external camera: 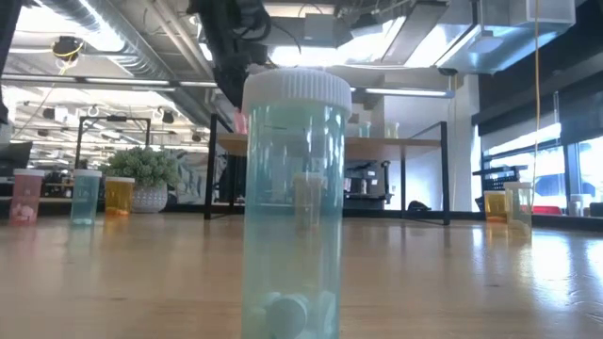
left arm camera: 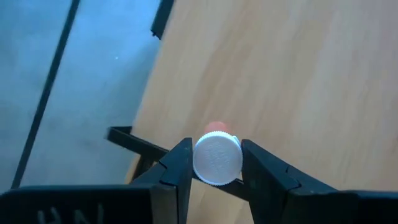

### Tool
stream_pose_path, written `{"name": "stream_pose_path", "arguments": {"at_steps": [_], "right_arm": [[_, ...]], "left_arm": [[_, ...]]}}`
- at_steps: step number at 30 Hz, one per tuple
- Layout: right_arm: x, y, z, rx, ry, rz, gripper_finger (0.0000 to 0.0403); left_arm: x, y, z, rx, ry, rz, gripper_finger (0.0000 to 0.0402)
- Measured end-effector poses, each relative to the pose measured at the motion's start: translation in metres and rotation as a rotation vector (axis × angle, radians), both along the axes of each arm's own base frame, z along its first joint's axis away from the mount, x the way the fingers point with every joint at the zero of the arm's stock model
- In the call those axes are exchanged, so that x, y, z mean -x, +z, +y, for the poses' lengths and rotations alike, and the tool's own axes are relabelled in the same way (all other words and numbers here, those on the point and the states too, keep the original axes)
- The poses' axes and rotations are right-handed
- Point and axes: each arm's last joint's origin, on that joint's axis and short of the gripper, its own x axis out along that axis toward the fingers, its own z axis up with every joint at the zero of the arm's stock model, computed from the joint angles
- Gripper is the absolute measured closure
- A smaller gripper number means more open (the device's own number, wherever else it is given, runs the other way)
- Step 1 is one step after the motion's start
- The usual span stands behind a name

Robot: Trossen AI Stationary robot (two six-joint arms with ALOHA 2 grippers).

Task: Pick and place medicine bottles onto shelf by color
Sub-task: Put the top right red medicine bottle on the shelf

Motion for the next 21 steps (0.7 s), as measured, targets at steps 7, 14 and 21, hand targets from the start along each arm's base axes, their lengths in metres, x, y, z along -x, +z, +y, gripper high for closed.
{"name": "stream_pose_path", "arguments": {"at_steps": [7,14,21], "right_arm": [[-0.0006,0.0,-0.0014,0.039,-0.034,0.002,0.0231],[-0.0029,0.0015,-0.0044,0.105,-0.091,-0.017,0.0231],[-0.0037,0.0023,-0.0047,0.11,-0.095,-0.027,0.0231]], "left_arm": [[0.0029,0.001,0.0055,-0.007,0.001,-0.015,0.0294],[0.0032,0.001,0.006,0.008,-0.008,-0.027,0.0294],[0.0037,0.0004,0.0053,0.018,-0.012,-0.023,0.0294]]}}
